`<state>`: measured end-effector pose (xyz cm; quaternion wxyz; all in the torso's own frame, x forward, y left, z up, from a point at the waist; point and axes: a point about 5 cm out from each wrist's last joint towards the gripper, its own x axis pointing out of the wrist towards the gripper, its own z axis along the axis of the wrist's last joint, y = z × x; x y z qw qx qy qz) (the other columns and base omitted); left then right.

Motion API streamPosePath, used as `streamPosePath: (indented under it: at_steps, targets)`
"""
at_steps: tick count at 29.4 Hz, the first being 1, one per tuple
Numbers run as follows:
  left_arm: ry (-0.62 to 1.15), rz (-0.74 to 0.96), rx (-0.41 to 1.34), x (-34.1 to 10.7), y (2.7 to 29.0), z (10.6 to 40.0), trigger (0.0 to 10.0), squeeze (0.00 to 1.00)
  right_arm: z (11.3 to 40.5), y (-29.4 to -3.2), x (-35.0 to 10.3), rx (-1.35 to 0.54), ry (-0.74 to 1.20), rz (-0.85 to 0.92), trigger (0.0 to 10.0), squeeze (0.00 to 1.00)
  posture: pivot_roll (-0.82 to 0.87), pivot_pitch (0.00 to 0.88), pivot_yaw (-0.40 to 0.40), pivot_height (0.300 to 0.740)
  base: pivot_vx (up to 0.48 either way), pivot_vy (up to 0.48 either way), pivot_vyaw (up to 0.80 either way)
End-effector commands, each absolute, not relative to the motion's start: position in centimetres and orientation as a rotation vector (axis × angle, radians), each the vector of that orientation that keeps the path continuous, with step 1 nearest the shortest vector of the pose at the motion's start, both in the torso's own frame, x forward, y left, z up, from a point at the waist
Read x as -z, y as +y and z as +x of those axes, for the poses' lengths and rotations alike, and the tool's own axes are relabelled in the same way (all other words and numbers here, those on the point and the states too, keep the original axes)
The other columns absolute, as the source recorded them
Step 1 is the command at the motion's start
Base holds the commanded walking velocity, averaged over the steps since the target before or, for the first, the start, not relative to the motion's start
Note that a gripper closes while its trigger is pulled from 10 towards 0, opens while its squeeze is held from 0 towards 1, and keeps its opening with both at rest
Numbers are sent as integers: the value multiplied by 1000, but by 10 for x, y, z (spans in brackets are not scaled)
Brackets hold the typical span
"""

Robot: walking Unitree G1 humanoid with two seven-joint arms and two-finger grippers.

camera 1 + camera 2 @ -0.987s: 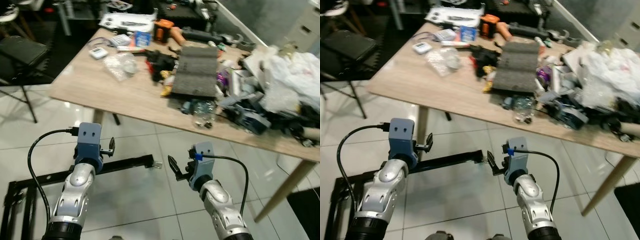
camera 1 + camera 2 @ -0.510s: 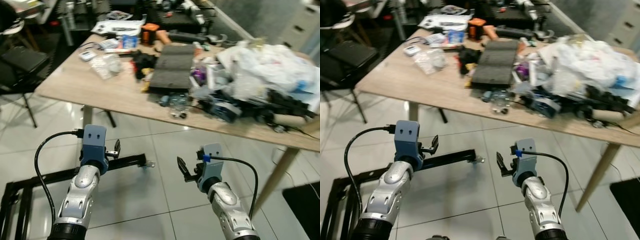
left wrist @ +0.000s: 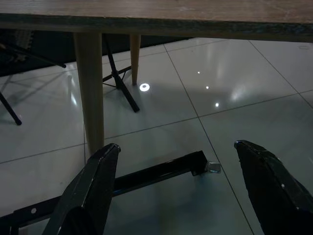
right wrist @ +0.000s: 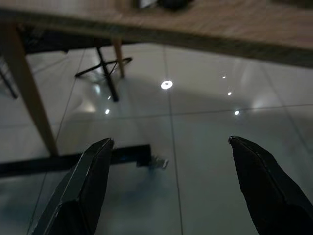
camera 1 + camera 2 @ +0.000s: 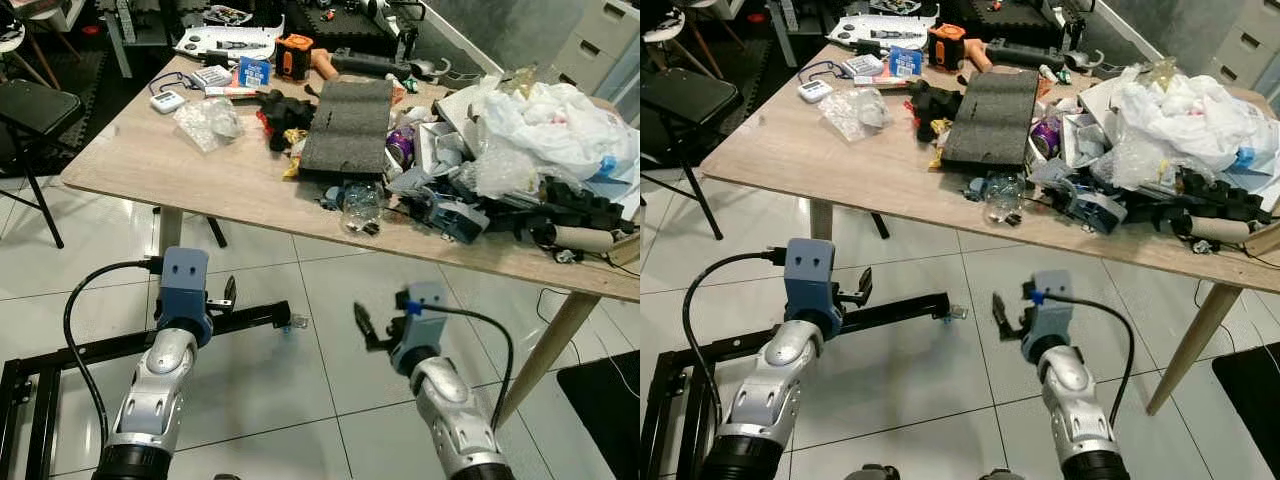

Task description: Picking trash to rubbish bin

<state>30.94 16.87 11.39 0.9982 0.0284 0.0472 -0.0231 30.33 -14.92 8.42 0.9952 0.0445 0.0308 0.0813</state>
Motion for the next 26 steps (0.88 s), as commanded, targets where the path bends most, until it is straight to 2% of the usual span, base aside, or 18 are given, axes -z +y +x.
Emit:
streamPosePath:
  at_steps: [1, 6, 15, 26]
  targets:
    - [103, 53, 45, -111, 169, 308, 10000, 0, 302, -158, -85, -119, 50, 95, 10000, 0, 10, 171, -41, 740, 0, 0, 0]
    - [79, 36, 44, -114, 169, 308, 10000, 0, 303, -164, -85, -99, 49, 88, 10000, 0, 6, 172, -40, 740, 0, 0, -727]
    - [43, 7, 36, -121, 170, 309, 10000, 0, 307, -166, -123, -77, -193, 69, 10000, 0, 5, 168, -33, 740, 0, 0, 0]
    - [11, -32, 75, -126, 166, 307, 10000, 0, 315, -170, -133, -71, -214, 17, 10000, 0, 2, 167, -38, 740, 23, 0, 0]
